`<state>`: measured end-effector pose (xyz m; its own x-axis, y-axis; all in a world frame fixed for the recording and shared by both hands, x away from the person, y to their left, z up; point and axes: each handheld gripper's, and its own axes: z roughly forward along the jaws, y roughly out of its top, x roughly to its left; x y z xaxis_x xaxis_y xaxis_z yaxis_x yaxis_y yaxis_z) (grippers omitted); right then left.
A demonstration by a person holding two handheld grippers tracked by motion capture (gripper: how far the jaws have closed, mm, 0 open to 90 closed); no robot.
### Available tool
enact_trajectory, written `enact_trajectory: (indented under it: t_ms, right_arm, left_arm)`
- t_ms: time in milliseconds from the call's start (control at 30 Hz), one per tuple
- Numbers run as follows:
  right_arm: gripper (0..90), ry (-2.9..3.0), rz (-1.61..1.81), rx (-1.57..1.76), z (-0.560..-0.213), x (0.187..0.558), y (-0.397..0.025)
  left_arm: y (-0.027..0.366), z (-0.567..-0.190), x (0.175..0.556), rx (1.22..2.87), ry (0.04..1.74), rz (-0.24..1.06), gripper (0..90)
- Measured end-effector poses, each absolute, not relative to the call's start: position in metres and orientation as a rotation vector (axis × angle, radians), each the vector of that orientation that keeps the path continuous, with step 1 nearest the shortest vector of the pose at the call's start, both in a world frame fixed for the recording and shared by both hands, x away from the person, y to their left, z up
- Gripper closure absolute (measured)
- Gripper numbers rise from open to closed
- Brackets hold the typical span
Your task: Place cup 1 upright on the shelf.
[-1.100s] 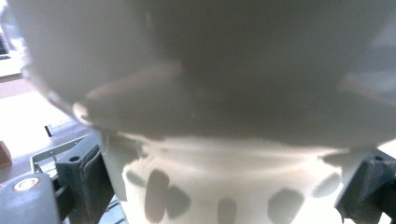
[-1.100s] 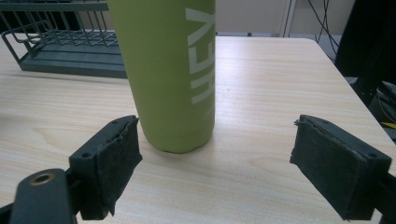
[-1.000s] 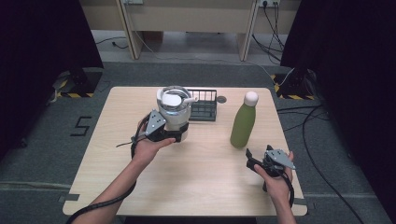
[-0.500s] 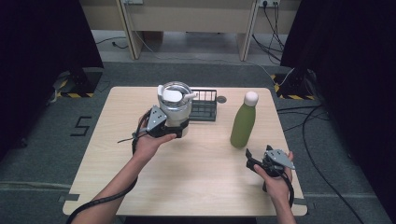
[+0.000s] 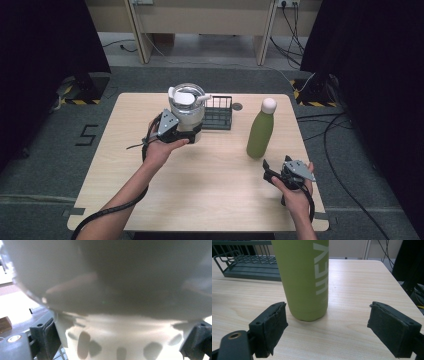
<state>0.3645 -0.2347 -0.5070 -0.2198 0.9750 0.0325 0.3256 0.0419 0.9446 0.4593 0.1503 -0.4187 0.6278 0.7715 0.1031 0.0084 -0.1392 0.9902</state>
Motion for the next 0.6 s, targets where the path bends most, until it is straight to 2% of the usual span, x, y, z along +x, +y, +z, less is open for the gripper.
enact_trajectory:
  t_ms: [600]
  right_arm:
    - [14.9, 1.629, 1.197, 1.332, -0.506, 0.364, -0.236]
  left_arm:
    - [0.145, -0.414, 0.473, 1.582, 0.675, 0.77, 10.1]
